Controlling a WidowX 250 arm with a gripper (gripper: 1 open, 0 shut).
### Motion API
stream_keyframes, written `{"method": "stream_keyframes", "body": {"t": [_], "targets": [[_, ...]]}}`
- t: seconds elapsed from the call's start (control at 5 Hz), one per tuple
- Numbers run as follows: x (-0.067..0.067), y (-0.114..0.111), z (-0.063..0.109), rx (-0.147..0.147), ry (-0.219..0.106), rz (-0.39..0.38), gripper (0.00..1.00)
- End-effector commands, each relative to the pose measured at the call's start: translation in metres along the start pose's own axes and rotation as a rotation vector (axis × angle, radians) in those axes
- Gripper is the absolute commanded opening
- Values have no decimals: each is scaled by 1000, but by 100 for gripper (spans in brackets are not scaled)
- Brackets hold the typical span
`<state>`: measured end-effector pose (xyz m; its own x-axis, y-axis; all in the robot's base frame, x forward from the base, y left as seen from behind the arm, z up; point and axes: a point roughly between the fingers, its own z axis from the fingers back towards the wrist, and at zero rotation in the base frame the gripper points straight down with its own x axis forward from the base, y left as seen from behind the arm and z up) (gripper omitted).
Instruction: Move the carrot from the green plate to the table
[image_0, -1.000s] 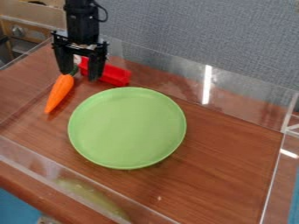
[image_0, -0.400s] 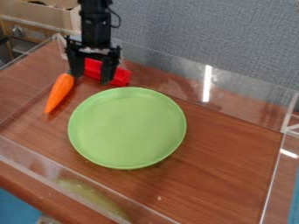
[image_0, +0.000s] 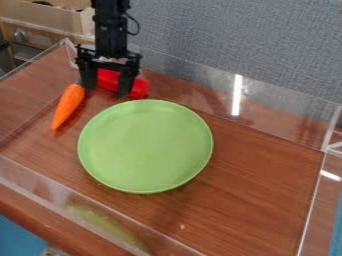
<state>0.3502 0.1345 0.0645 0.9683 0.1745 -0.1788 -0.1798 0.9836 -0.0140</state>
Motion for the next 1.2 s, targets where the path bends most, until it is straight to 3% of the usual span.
{"method": "stream_keyframes", "body": {"t": [0.0,0.4,0.8,1.0], "targets": [[-2,14,40,9,-78,27,100],[7,32,38,22,-53,-41,100],[0,60,12,31,-3,40,100],[-1,63,-1,30,29,66,0]]}}
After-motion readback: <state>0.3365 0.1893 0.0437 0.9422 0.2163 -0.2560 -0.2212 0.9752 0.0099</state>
